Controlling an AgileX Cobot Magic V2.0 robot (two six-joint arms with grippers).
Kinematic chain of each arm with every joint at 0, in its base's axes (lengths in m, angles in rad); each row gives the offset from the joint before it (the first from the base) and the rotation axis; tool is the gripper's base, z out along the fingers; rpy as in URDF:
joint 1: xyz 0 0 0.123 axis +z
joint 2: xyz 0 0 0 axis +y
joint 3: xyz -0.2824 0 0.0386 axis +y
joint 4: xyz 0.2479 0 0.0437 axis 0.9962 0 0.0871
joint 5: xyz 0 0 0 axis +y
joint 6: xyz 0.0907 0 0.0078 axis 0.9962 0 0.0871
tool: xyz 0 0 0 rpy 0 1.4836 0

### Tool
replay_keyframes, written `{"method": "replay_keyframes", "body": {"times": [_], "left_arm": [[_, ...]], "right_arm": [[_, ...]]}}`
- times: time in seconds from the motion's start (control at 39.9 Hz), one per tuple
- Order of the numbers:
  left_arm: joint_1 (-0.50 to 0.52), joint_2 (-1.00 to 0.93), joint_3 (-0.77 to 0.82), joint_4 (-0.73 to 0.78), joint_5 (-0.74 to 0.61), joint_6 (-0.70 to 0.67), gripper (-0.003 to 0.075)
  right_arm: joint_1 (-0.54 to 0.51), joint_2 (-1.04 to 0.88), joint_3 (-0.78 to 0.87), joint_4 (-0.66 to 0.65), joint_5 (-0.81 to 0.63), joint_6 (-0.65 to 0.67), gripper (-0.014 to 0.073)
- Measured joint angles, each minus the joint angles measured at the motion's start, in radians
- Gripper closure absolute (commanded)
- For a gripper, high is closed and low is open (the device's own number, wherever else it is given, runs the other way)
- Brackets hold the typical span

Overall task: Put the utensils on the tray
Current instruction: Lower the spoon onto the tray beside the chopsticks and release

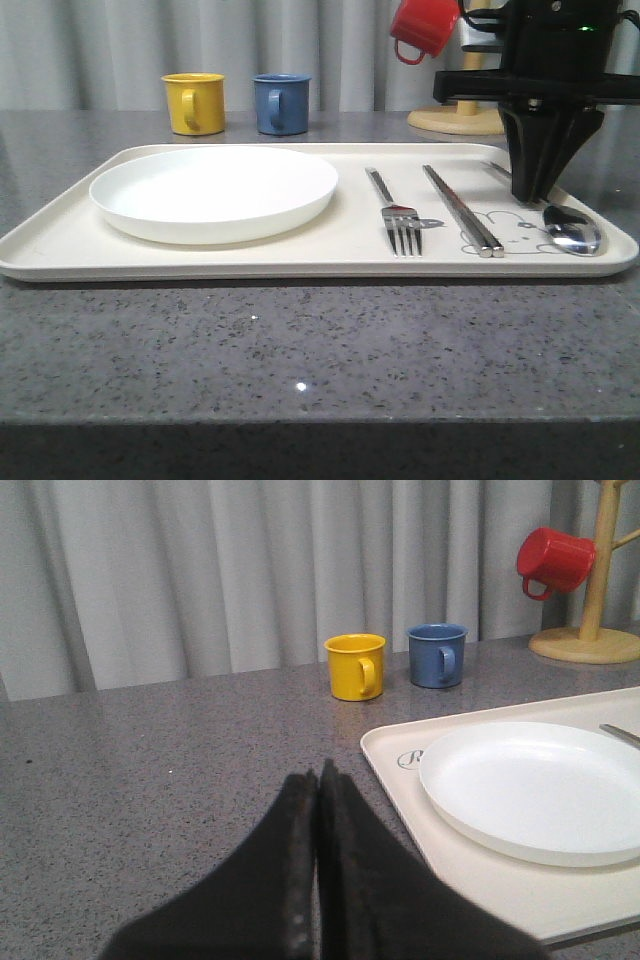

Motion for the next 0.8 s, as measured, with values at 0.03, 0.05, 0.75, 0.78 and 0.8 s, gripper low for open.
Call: {"method": "replay_keyframes", "body": {"times": [0.03, 0.05, 0.75, 0.78, 0.8], "left_arm": [[0.0, 0.0, 0.0, 0.0, 0.0, 0.0, 0.0738], [0.0, 0.0, 0.0, 0.0, 0.0, 0.0, 0.0738], [0.0, 0.0, 0.0, 0.0, 0.0, 0.0, 0.0738], [0.0, 0.0, 0.0, 0.0, 0.0, 0.0, 0.0738], [0.0, 0.0, 0.0, 0.0, 0.0, 0.0, 0.0738]], "right_arm": [[0.0, 0.0, 0.0, 0.0, -0.002, 0.0, 0.0431], [0.0, 0.0, 0.0, 0.0, -0.001, 0.0, 0.0428], [0.0, -0.254, -0.078, -0.004, 0.006, -0.095, 0.0555], [0.0, -0.271, -0.066, -0.004, 0.005, -0.104, 0.0568], [0.0, -0.294, -0.054, -0.004, 0.005, -0.109, 0.0584]]}}
